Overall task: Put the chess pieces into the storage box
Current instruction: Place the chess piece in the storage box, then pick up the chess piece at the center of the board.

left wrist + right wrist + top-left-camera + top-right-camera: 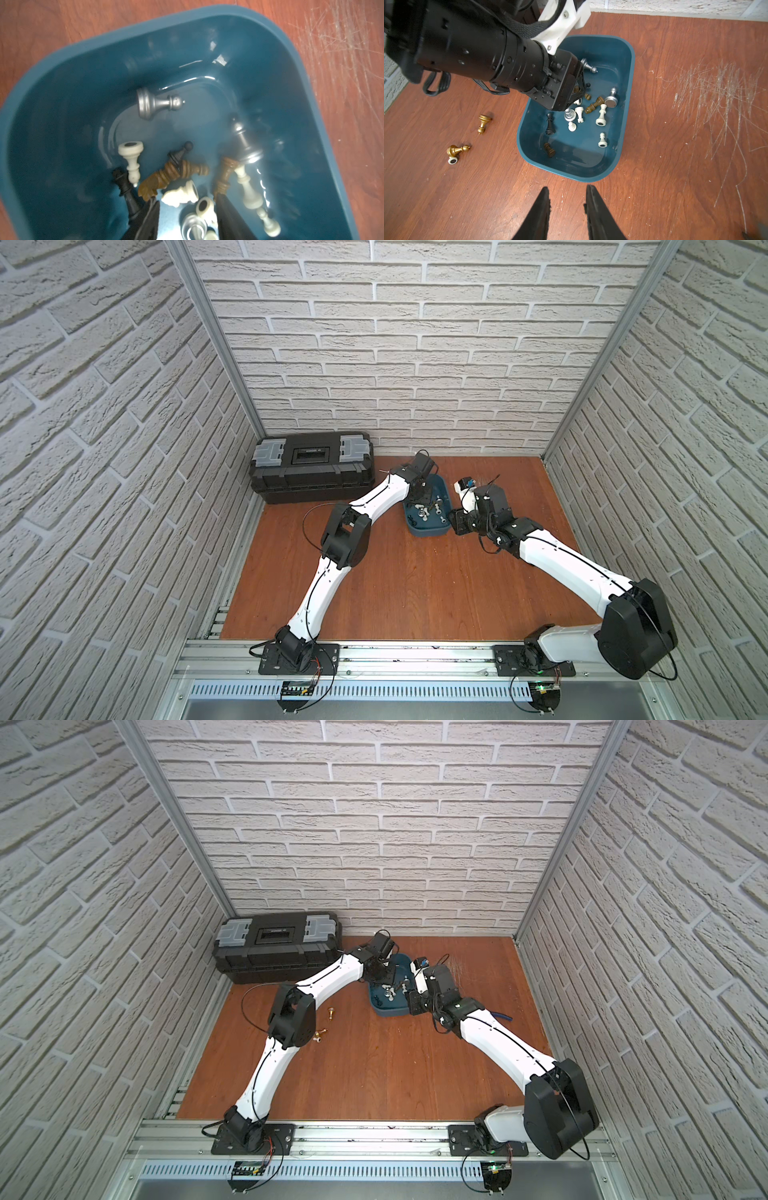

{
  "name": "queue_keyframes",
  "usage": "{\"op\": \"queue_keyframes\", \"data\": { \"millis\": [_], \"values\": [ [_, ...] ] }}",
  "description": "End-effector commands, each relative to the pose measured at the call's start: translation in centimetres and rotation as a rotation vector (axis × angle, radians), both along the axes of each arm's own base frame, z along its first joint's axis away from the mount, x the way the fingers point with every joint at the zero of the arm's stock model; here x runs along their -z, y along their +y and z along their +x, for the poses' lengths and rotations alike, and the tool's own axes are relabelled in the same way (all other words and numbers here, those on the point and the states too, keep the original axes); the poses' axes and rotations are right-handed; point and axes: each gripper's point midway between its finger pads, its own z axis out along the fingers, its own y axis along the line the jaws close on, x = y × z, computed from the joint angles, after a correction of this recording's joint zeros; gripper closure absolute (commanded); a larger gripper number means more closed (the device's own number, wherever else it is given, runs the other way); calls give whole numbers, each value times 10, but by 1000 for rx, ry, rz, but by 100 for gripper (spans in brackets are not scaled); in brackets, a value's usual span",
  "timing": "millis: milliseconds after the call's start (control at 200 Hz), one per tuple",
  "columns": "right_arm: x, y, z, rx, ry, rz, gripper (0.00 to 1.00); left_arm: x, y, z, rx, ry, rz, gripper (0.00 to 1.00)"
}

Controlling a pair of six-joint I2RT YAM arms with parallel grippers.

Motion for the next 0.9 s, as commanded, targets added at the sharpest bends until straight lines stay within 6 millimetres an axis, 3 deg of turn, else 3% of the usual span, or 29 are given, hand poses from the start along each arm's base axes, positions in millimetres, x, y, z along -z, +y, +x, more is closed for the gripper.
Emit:
{"op": "queue_keyframes", "data": {
  "millis": [0,100,230,330,565,740,830,855,895],
  "values": [
    [-6,11,5,-43,-8,46,66,-46,-5,-2,26,-62,-42,49],
    [-6,29,1,-120,14,91,66,-71,7,-16,30,-104,-18,50],
    [-11,62,-10,-253,-6,114,68,-98,42,-46,1,-153,12,51],
    [-14,96,-24,-395,-42,97,68,-115,86,-78,-60,-179,49,51],
    [8,173,-51,-665,-42,29,68,-110,198,-174,-256,-138,80,51],
    [39,205,-25,-589,78,-58,68,-103,261,-237,-401,-138,33,50],
    [56,216,-8,-492,148,-79,66,-101,286,-260,-461,-155,14,49],
    [73,217,-4,-463,183,-105,66,-101,290,-264,-472,-161,6,49],
    [80,221,2,-424,196,-125,65,-100,297,-271,-481,-170,1,48]
  ]
}}
